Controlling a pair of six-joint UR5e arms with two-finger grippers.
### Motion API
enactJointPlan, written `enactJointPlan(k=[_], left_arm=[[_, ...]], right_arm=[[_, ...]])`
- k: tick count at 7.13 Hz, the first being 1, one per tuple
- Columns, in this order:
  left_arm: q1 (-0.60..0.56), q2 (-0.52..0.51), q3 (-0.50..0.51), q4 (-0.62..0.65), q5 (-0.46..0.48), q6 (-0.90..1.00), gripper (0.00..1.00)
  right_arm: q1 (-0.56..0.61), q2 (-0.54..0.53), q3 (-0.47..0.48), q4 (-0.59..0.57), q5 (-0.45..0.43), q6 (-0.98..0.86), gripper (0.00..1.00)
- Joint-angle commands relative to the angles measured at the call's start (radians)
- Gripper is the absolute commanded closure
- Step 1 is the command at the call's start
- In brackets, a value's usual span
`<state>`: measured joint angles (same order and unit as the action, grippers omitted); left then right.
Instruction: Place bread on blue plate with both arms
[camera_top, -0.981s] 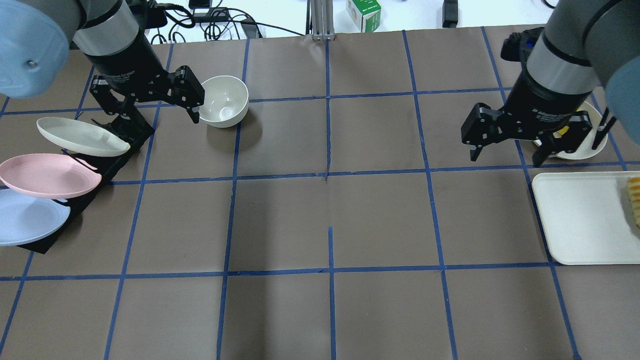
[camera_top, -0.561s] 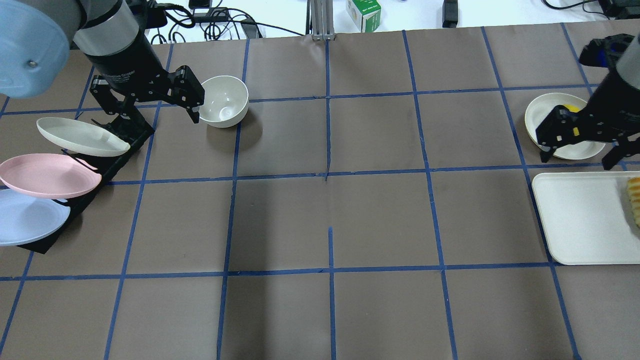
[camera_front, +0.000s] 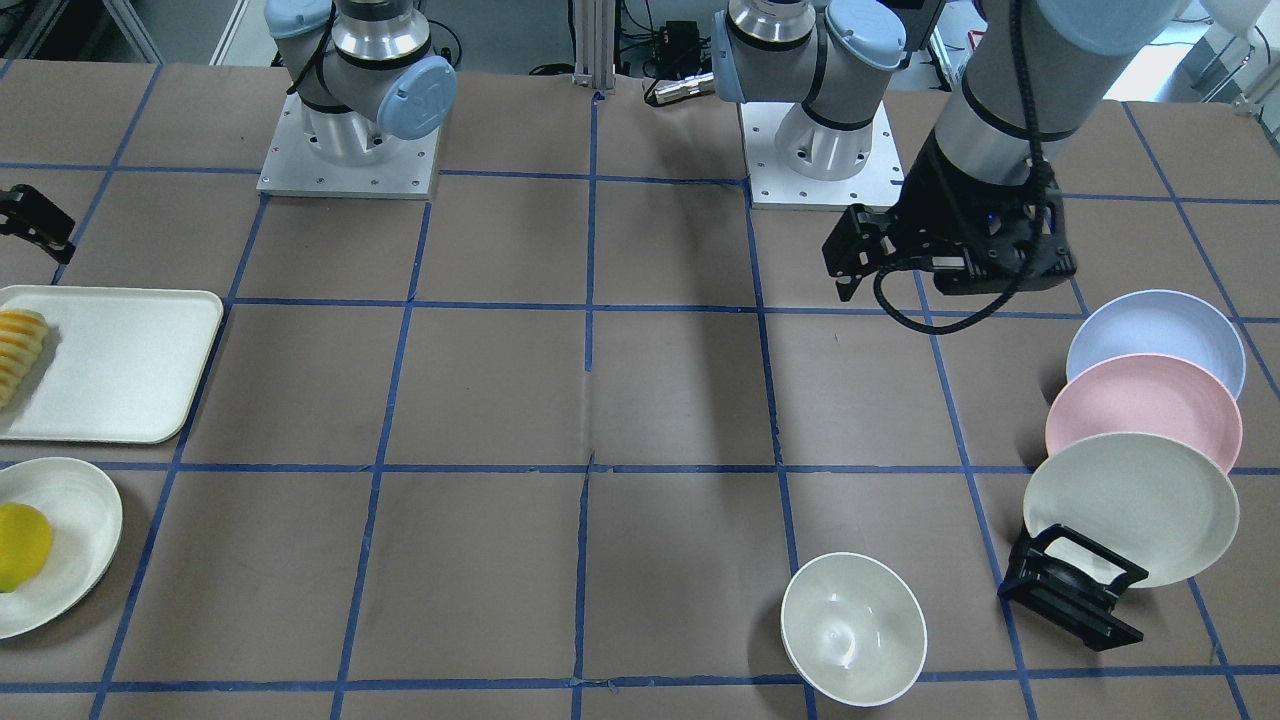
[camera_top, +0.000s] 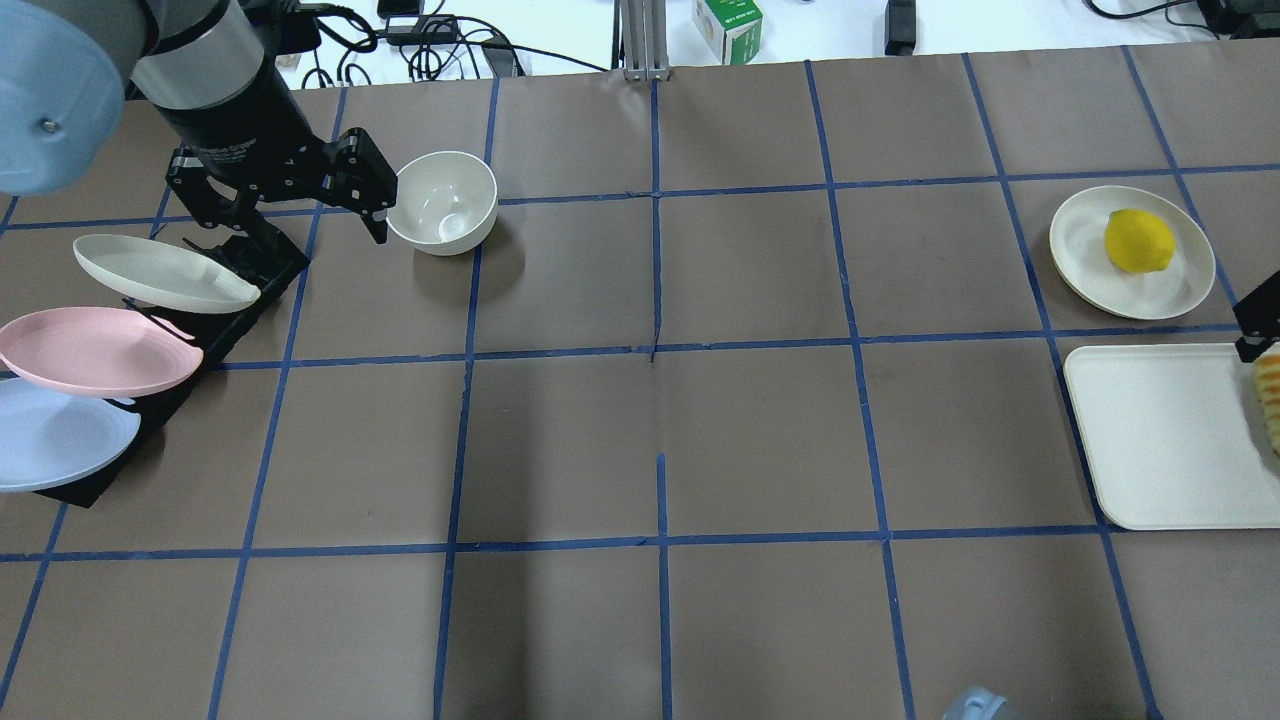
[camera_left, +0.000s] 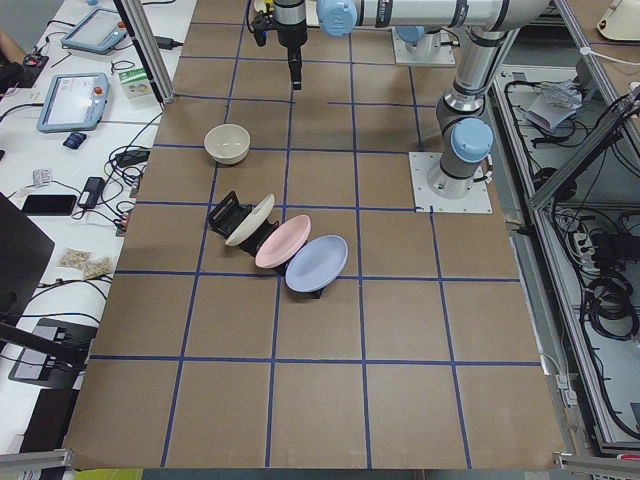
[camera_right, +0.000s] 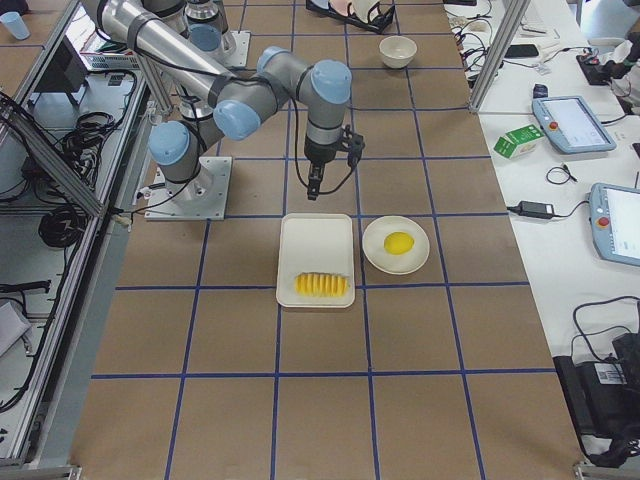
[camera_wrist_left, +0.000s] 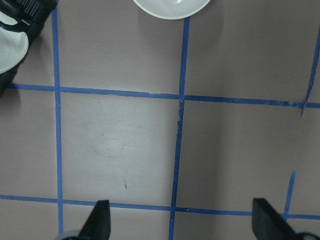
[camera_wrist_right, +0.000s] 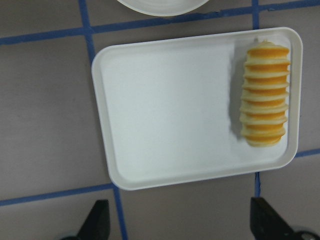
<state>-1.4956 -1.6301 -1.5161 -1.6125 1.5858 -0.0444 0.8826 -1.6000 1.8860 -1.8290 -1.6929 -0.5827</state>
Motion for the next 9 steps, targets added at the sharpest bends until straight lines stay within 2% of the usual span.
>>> enactJointPlan(k=[1,2,3,4,5,6,7,8,9], left_arm=[[0.215,0.03,-0.001,-0.01,0.003,0.007,0.0],[0.332,0.033,-0.001,-0.006,0.01,0.017,0.0],[0.45,0.009,0.0,0.008,0.113,0.079,0.0],[0.556,-0.011,-0.015,0.057,0.149,0.183,0.0],[0.624,-0.036,-0.025,0.139,0.154,0.196,0.0],[0.694,-0.072,-0.032,0.151,0.152,0.196,0.0],[0.772,-0.114,-0.039,0.236,0.152,0.176,0.0],[0.805,-0.16,-0.056,0.372,0.152,0.16,0.0],[0.82,-0.196,-0.097,0.434,0.149,0.074,0.0]], right_arm=[[-0.117,0.133,0.013,-0.187,-0.002,-0.164,0.0],[-0.144,0.206,0.013,-0.27,-0.002,-0.221,0.0],[-0.152,0.253,0.01,-0.335,-0.004,-0.238,0.0],[-0.154,0.299,0.007,-0.364,-0.005,-0.239,0.0],[-0.16,0.343,0.005,-0.371,-0.005,-0.238,0.0],[-0.165,0.376,0.005,-0.415,-0.01,-0.233,0.0],[-0.184,0.396,0.007,-0.441,-0.027,-0.236,0.0],[-0.189,0.411,0.012,-0.443,-0.028,-0.232,0.0],[-0.189,0.432,0.007,-0.443,-0.027,-0.221,0.0]])
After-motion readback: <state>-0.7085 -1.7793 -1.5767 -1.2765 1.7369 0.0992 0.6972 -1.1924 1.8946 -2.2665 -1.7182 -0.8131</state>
